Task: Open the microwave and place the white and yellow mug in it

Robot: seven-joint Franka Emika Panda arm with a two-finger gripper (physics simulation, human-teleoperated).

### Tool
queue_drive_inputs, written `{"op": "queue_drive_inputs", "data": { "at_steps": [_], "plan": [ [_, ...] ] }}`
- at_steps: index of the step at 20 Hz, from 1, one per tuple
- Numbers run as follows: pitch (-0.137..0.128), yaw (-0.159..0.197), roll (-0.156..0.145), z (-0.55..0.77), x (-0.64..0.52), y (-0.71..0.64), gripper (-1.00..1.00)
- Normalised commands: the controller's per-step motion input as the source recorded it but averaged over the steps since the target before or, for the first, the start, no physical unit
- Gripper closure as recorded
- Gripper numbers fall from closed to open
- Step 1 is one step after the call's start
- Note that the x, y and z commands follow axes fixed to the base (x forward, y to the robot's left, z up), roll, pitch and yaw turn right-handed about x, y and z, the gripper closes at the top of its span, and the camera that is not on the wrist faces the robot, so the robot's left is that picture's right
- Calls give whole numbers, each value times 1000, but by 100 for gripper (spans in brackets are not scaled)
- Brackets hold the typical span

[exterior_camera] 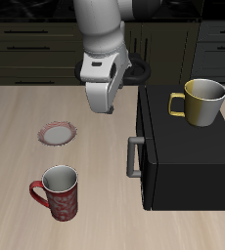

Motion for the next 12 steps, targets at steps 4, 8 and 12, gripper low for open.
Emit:
{"op": "queue_drive_inputs", "data": {
  "at_steps": [4,8,12],
  "plan": [
    [-39,129,3,13,116,104,-100],
    [-8,78,-11,-131,121,69,-100],
    [-21,76,2,-96,39,46,-100]
  ]
}}
